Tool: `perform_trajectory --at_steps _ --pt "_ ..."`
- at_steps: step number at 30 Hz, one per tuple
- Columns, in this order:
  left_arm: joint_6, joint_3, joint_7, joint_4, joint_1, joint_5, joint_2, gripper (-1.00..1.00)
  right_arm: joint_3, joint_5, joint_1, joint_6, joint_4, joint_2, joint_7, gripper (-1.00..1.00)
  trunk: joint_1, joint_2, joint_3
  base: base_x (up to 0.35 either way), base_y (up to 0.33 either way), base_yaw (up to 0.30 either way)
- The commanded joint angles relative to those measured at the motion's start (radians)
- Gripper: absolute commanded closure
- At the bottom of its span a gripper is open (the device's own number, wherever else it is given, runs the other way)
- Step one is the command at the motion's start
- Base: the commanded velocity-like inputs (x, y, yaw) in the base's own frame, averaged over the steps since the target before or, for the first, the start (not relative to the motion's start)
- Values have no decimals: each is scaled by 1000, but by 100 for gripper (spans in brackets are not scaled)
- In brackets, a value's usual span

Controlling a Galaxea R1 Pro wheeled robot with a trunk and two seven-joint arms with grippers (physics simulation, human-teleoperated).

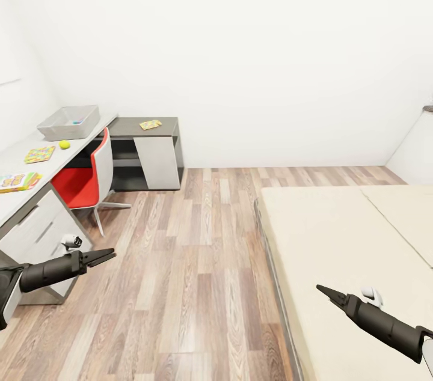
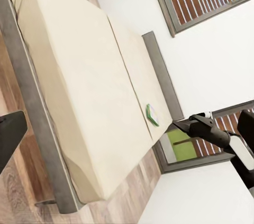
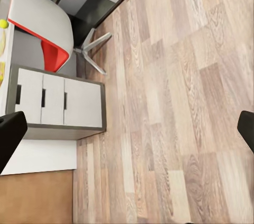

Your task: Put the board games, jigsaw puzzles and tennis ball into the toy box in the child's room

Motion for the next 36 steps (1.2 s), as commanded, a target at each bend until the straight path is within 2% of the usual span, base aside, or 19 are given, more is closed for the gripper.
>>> perform_trajectory --at_steps 1,36 --pt "11 0 -4 -1 -1 -1 0 -100 -1 1 -1 5 0 0 4 -100 1 -2 -2 0 -241 0" --pt "10 0 -4 -1 -1 -1 -4 -100 -2 1 -1 7 1 0 4 -100 1 -2 -2 0 -242 0"
